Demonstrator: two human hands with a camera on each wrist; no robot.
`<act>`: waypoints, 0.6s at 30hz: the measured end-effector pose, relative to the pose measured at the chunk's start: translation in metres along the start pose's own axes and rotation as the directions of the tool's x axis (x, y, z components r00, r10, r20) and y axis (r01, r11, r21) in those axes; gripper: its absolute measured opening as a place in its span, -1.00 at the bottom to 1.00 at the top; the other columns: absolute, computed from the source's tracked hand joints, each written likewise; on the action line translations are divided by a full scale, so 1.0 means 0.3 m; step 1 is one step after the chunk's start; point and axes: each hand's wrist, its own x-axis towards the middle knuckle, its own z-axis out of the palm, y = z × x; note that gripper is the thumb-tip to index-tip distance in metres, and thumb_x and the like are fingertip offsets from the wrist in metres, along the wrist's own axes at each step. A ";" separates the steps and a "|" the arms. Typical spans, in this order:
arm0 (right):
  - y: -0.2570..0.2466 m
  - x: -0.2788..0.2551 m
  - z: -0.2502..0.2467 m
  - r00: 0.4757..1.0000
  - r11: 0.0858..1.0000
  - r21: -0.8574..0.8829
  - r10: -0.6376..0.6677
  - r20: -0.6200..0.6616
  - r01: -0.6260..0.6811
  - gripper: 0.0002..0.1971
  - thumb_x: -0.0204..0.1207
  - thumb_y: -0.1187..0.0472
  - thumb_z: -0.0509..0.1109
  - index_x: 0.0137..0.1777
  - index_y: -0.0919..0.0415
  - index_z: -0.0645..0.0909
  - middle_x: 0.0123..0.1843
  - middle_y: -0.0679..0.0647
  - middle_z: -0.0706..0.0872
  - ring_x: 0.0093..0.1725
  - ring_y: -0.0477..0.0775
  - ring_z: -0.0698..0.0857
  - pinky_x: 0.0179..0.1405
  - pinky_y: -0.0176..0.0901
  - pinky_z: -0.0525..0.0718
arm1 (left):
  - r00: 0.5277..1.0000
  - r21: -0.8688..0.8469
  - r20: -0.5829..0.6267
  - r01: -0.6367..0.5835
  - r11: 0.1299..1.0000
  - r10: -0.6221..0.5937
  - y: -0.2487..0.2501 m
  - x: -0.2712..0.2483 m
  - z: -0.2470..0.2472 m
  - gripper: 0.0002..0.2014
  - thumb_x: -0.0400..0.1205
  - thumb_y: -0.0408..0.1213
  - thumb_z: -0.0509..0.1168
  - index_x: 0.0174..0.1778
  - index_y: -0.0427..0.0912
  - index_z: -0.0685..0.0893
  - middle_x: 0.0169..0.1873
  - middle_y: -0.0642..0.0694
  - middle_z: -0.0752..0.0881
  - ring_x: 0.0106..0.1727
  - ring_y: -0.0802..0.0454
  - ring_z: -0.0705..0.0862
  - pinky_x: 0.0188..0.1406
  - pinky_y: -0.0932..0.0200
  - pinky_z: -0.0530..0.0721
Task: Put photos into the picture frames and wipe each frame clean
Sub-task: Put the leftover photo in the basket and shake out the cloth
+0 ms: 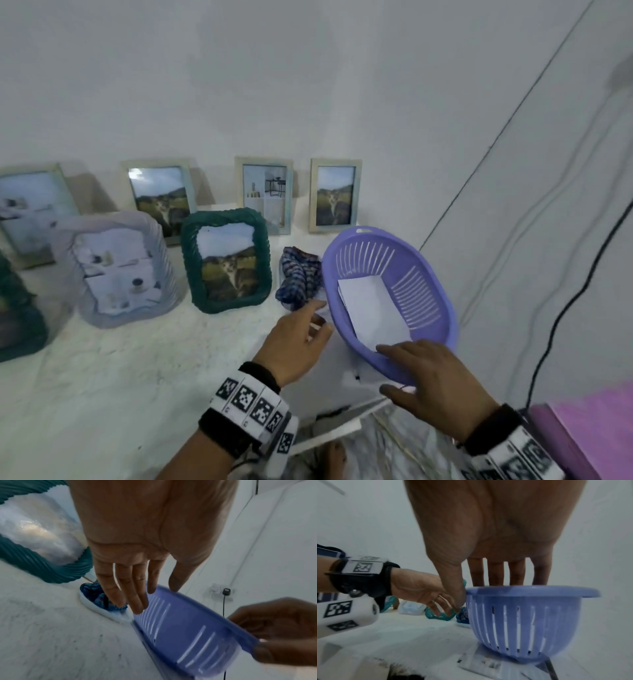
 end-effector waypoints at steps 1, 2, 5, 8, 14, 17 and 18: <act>-0.008 -0.012 0.007 0.999 1.000 -0.011 0.024 -0.022 -0.025 -0.56 0.40 -0.22 0.34 0.20 -0.04 0.66 -0.06 -0.12 0.76 -0.17 0.07 0.72 -0.19 -0.13 0.63 | 1.000 0.033 0.004 -0.004 0.999 0.003 -0.011 -0.008 0.005 -0.58 0.72 -0.09 0.22 0.51 -0.03 0.45 0.11 0.04 0.66 -0.01 0.13 0.65 0.02 0.27 0.62; -0.014 -0.025 0.008 0.998 0.999 -0.025 0.042 -0.049 -0.043 -0.62 0.42 -0.17 0.32 0.15 -0.03 0.66 -0.09 -0.10 0.76 -0.19 0.10 0.72 -0.21 -0.11 0.60 | 1.000 0.070 0.010 -0.014 0.997 0.013 -0.024 -0.014 0.012 -0.59 0.72 -0.09 0.22 0.49 -0.05 0.47 0.16 -0.01 0.67 0.03 0.10 0.66 0.07 0.21 0.63; -0.020 -0.063 -0.031 0.987 0.993 -0.075 0.079 -0.141 -0.090 -0.68 0.46 -0.09 0.27 0.07 0.04 0.70 -0.20 -0.04 0.75 -0.23 0.15 0.70 -0.24 -0.04 0.59 | 0.998 0.190 0.047 -0.048 0.981 0.040 -0.041 -0.034 0.042 -0.60 0.72 -0.07 0.20 0.46 -0.10 0.51 0.28 -0.10 0.65 0.19 0.01 0.64 0.21 0.12 0.58; 0.007 -0.085 -0.082 0.971 0.989 -0.091 0.095 -0.218 -0.117 -0.73 0.47 0.01 0.34 0.07 0.08 0.72 -0.20 -0.02 0.75 -0.21 0.17 0.70 -0.21 -0.04 0.59 | 0.996 0.299 0.069 -0.075 0.951 0.057 -0.027 -0.036 0.076 -0.60 0.73 -0.09 0.17 0.47 -0.12 0.50 0.36 -0.12 0.57 0.34 -0.05 0.55 0.29 0.16 0.46; 0.111 -0.045 -0.161 0.977 0.999 -0.039 -0.018 -0.214 0.010 -0.65 0.58 -0.02 0.20 0.13 0.16 0.70 -0.07 0.04 0.78 -0.15 0.16 0.72 -0.15 0.06 0.68 | 0.996 0.474 0.056 -0.087 0.876 0.069 0.010 0.018 0.143 -0.61 0.74 -0.12 0.13 0.47 -0.13 0.50 0.39 -0.14 0.51 0.43 -0.18 0.43 0.42 0.02 0.39; 0.162 -0.004 -0.204 0.961 0.998 0.041 -0.023 -0.276 0.036 -0.70 0.60 0.07 0.23 0.16 0.18 0.70 0.00 0.05 0.77 -0.08 0.14 0.72 -0.09 0.06 0.69 | 0.997 0.604 0.075 -0.071 0.794 0.032 0.025 0.061 0.180 -0.57 0.72 -0.10 0.11 0.51 -0.11 0.46 0.47 -0.14 0.45 0.46 -0.21 0.39 0.41 -0.09 0.44; 0.179 0.008 -0.213 0.957 0.998 0.050 -0.020 -0.290 0.036 -0.71 0.60 0.09 0.25 0.17 0.18 0.69 0.01 0.05 0.77 -0.06 0.15 0.71 -0.07 0.05 0.68 | 0.996 0.644 0.084 -0.065 0.762 0.014 0.029 0.075 0.192 -0.55 0.71 -0.10 0.11 0.53 -0.12 0.43 0.50 -0.15 0.41 0.48 -0.22 0.36 0.42 -0.09 0.43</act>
